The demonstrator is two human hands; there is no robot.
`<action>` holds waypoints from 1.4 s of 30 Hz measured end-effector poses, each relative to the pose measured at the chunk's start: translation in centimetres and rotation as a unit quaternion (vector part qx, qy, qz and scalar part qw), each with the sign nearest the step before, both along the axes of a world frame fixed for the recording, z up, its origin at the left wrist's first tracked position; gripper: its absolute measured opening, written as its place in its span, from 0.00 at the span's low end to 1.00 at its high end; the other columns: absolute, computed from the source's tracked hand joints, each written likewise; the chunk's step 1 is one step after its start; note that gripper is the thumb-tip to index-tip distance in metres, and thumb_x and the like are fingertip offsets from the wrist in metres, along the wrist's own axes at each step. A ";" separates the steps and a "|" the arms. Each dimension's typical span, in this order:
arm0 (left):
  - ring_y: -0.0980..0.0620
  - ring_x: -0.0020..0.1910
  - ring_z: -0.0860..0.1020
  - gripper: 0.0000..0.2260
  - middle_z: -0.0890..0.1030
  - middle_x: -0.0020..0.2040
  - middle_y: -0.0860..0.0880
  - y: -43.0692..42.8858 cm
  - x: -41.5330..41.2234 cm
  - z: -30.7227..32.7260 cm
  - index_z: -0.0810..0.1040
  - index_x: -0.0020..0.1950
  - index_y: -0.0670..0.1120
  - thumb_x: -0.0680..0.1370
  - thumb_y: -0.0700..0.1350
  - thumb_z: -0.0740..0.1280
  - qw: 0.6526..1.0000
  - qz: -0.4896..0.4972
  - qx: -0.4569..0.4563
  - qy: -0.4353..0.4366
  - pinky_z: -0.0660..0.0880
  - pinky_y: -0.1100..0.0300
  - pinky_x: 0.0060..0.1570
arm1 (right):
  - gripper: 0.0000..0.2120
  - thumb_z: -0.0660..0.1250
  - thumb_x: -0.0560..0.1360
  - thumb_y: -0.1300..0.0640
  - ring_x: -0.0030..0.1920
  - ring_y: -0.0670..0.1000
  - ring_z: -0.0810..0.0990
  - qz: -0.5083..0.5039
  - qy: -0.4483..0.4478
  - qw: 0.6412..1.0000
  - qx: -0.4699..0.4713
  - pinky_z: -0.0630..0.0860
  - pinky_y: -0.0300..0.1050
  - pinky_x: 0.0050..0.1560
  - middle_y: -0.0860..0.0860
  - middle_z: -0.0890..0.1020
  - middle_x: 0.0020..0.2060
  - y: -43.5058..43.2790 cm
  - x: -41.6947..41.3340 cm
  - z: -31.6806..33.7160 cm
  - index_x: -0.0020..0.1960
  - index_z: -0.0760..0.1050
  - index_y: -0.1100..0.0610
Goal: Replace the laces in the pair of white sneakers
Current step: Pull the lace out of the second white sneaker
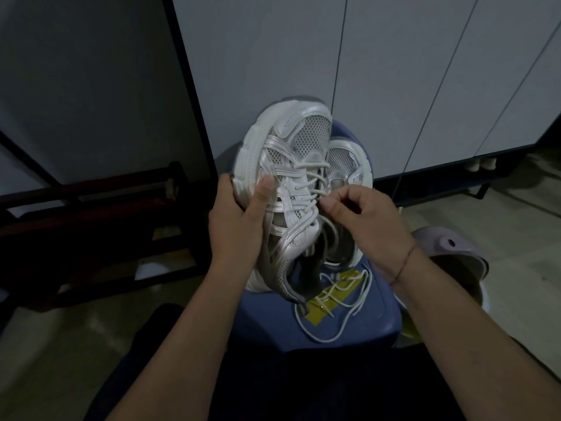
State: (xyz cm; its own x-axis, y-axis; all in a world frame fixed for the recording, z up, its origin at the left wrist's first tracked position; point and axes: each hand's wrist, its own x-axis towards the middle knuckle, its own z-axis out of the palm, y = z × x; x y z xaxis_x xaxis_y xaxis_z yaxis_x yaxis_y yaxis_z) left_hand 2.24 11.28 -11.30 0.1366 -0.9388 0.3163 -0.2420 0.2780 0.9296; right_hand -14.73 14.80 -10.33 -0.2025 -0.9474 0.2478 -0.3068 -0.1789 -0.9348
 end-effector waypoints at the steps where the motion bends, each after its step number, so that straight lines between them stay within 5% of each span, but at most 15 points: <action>1: 0.72 0.38 0.76 0.11 0.78 0.40 0.60 0.0 0.1 0.0 0.73 0.49 0.50 0.77 0.55 0.68 1.000 0.004 -0.004 -0.002 0.68 0.78 0.37 | 0.10 0.68 0.75 0.59 0.30 0.39 0.73 -0.009 0.017 1.000 -0.013 0.72 0.32 0.35 0.43 0.78 0.27 0.0 -0.2 0.1 0.35 0.75 0.51; 7: 0.73 0.39 0.76 0.12 0.78 0.40 0.61 -0.2 0.1 0.1 0.73 0.51 0.50 0.76 0.57 0.68 1.000 0.010 -0.017 -0.017 0.68 0.78 0.37 | 0.10 0.66 0.76 0.61 0.28 0.40 0.71 -0.015 0.005 0.998 -0.061 0.71 0.32 0.33 0.47 0.75 0.28 0.1 -1.1 1.1 0.37 0.73 0.53; 13: 0.70 0.39 0.77 0.12 0.80 0.41 0.58 -0.5 0.4 -0.2 0.74 0.49 0.51 0.76 0.59 0.68 1.000 0.012 0.005 0.007 0.71 0.76 0.38 | 0.09 0.71 0.64 0.57 0.29 0.43 0.72 0.038 -0.319 0.947 -0.003 0.71 0.33 0.33 0.47 0.78 0.29 -0.4 -2.1 0.7 0.42 0.76 0.58; 17: 0.70 0.38 0.77 0.09 0.80 0.43 0.57 -0.6 0.6 -0.1 0.74 0.46 0.54 0.76 0.58 0.67 0.999 0.016 0.029 0.038 0.71 0.76 0.37 | 0.19 0.80 0.53 0.48 0.45 0.47 0.80 0.079 -0.292 0.952 0.039 0.77 0.41 0.53 0.51 0.84 0.42 -0.6 -1.3 -0.7 0.41 0.83 0.55; 22: 0.70 0.35 0.75 0.10 0.78 0.40 0.57 -0.4 0.3 0.0 0.73 0.43 0.53 0.76 0.58 0.67 0.999 0.010 0.022 0.024 0.69 0.76 0.34 | 0.08 0.72 0.62 0.53 0.36 0.51 0.76 0.040 -0.307 0.950 0.051 0.77 0.40 0.39 0.54 0.79 0.32 -0.5 -0.1 -0.6 0.35 0.79 0.58; 25: 0.71 0.34 0.75 0.10 0.78 0.40 0.57 -0.5 0.6 0.0 0.72 0.42 0.52 0.77 0.57 0.67 0.999 0.013 0.024 0.029 0.69 0.77 0.34 | 0.07 0.66 0.68 0.53 0.24 0.43 0.69 0.065 -0.450 0.887 0.080 0.68 0.32 0.26 0.47 0.73 0.24 -0.6 -1.0 0.4 0.34 0.74 0.56; 28: 0.71 0.36 0.76 0.10 0.79 0.42 0.57 -0.8 0.9 -0.1 0.73 0.44 0.52 0.77 0.58 0.67 0.999 0.023 0.026 0.033 0.70 0.77 0.35 | 0.09 0.63 0.71 0.51 0.22 0.40 0.66 0.105 -0.565 0.814 0.087 0.64 0.31 0.25 0.44 0.69 0.23 -0.7 -2.3 1.0 0.33 0.71 0.53; 33: 0.70 0.36 0.76 0.10 0.80 0.41 0.57 -0.9 0.8 -0.4 0.74 0.44 0.53 0.77 0.58 0.68 0.999 0.026 0.029 0.032 0.70 0.76 0.35 | 0.09 0.69 0.65 0.56 0.32 0.45 0.76 0.098 -0.356 0.921 0.125 0.73 0.37 0.37 0.48 0.80 0.31 -0.4 -1.0 -0.6 0.44 0.79 0.57; 36: 0.70 0.35 0.75 0.11 0.79 0.41 0.56 -0.9 0.8 -0.4 0.73 0.43 0.52 0.77 0.57 0.68 0.999 0.029 0.027 0.025 0.69 0.77 0.34 | 0.08 0.71 0.62 0.56 0.44 0.51 0.79 0.058 -0.266 0.959 0.079 0.76 0.48 0.52 0.51 0.84 0.38 -0.4 -0.3 -0.9 0.40 0.83 0.55; 38: 0.70 0.35 0.76 0.11 0.79 0.41 0.56 -0.9 0.7 -0.3 0.73 0.43 0.52 0.76 0.58 0.67 0.999 0.025 0.028 0.023 0.69 0.77 0.34 | 0.07 0.71 0.62 0.54 0.44 0.52 0.80 0.039 -0.247 0.966 0.063 0.76 0.49 0.54 0.52 0.84 0.37 -0.5 -0.2 -1.0 0.38 0.84 0.55; 40: 0.70 0.35 0.75 0.11 0.79 0.41 0.56 -0.7 0.6 -0.3 0.73 0.43 0.51 0.77 0.57 0.67 0.999 0.021 0.030 0.024 0.69 0.77 0.34 | 0.06 0.69 0.68 0.55 0.37 0.50 0.77 0.040 -0.286 0.955 0.069 0.76 0.43 0.44 0.50 0.81 0.32 -0.6 -0.4 -0.9 0.37 0.82 0.57; 42: 0.70 0.35 0.76 0.10 0.79 0.41 0.56 -0.7 0.6 -0.2 0.74 0.43 0.51 0.77 0.57 0.67 0.999 0.017 0.033 0.033 0.69 0.77 0.34 | 0.08 0.65 0.73 0.55 0.27 0.44 0.71 0.069 -0.415 0.902 0.102 0.71 0.34 0.31 0.47 0.75 0.26 -0.7 -1.2 -0.2 0.37 0.76 0.56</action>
